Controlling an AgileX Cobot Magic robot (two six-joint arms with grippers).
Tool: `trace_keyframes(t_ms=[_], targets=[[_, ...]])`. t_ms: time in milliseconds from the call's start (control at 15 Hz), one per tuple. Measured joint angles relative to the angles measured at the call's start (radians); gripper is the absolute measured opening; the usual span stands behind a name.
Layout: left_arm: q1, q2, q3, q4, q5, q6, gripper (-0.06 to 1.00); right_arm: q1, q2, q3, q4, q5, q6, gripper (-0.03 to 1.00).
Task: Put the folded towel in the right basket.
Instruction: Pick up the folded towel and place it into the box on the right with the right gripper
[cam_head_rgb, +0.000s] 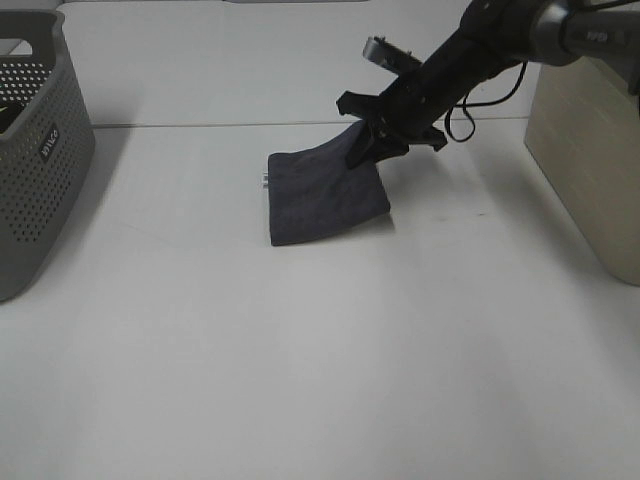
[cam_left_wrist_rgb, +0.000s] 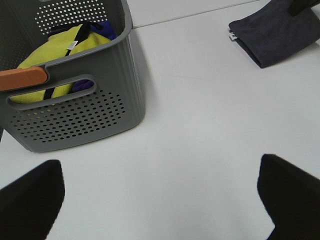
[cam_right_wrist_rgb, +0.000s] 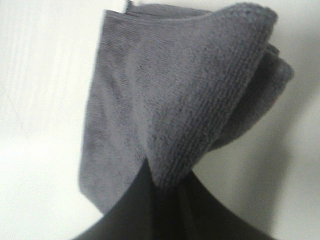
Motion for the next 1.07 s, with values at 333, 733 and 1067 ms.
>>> trace_keyframes(t_ms=[333, 733, 1067], targets=[[0.000, 0.000, 0.000, 0.000, 0.000, 0.000, 0.99, 0.000, -0.227, -0.008, -0.112, 0.083, 0.008, 0.04], [0.000, 0.000, 0.000, 0.000, 0.000, 0.000, 0.99, 0.000, -0.489, -0.008, -0.452, 0.152, 0.087, 0.04], [0.000, 0.000, 0.000, 0.000, 0.000, 0.000, 0.99, -0.102, -0.577, -0.008, -0.610, 0.161, 0.159, 0.04]])
